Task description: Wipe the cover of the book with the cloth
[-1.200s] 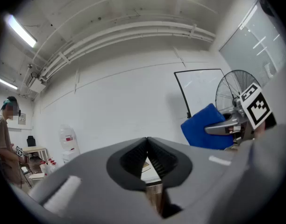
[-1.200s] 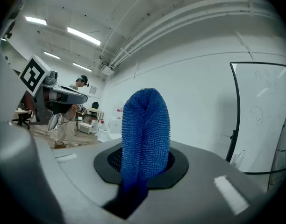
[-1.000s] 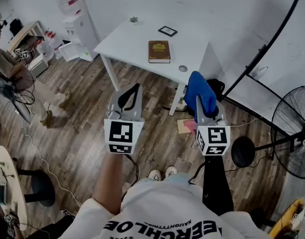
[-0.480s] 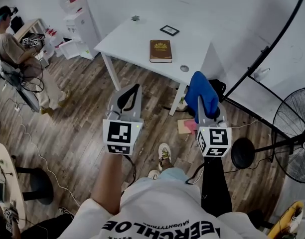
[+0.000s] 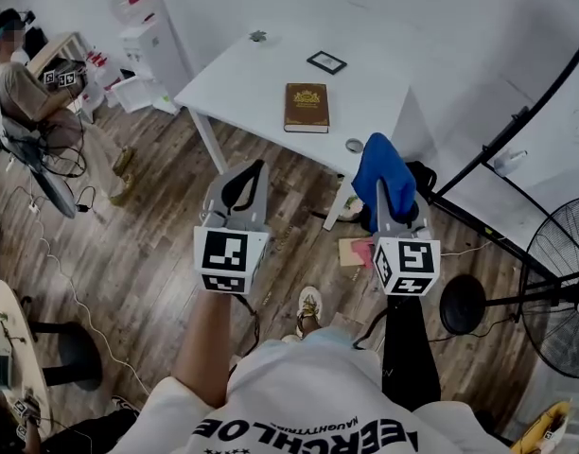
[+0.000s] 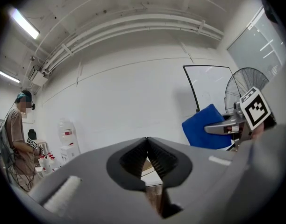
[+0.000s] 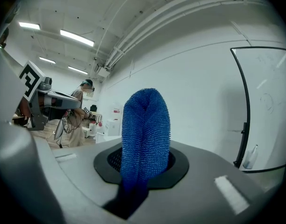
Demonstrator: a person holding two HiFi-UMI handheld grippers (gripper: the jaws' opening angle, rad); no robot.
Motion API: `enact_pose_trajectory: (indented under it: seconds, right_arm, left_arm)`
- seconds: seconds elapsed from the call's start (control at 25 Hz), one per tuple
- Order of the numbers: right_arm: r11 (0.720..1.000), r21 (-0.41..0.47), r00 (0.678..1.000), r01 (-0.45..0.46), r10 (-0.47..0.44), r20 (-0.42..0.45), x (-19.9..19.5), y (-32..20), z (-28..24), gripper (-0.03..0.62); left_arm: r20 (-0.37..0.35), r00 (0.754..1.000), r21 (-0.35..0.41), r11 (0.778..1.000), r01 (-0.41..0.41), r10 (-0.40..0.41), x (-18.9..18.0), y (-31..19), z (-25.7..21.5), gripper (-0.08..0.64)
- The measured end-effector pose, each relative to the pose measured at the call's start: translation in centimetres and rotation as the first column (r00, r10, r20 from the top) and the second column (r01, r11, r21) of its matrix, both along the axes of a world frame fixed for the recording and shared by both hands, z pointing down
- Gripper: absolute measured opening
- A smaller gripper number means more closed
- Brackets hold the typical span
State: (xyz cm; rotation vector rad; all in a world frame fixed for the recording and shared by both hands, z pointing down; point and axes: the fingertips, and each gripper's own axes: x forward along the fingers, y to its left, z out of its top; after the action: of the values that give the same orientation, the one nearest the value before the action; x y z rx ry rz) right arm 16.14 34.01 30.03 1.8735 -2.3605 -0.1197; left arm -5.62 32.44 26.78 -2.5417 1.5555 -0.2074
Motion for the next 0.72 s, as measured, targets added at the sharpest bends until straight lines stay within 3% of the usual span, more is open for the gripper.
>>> enact_pose_trajectory:
  seconds: [0.32, 0.72]
  right_arm:
    - [1.0, -0.006, 1.0, 0.009, -0.009, 0.017, 1.7, -9.2, 0.0, 0.06]
    - [0.992, -0.074, 0.991, 0.106, -0.099, 0.093, 1.1, -17.3, 1.9, 0.058]
  left_arm:
    - [0.012, 1.0, 0.007, 1.0, 0.02, -0.02, 1.4, -8.2, -0.6, 0.057]
    - [0.017, 0.999, 0.004, 0.999, 0.046, -0.047, 2.7, -14.7, -0.3, 0.057]
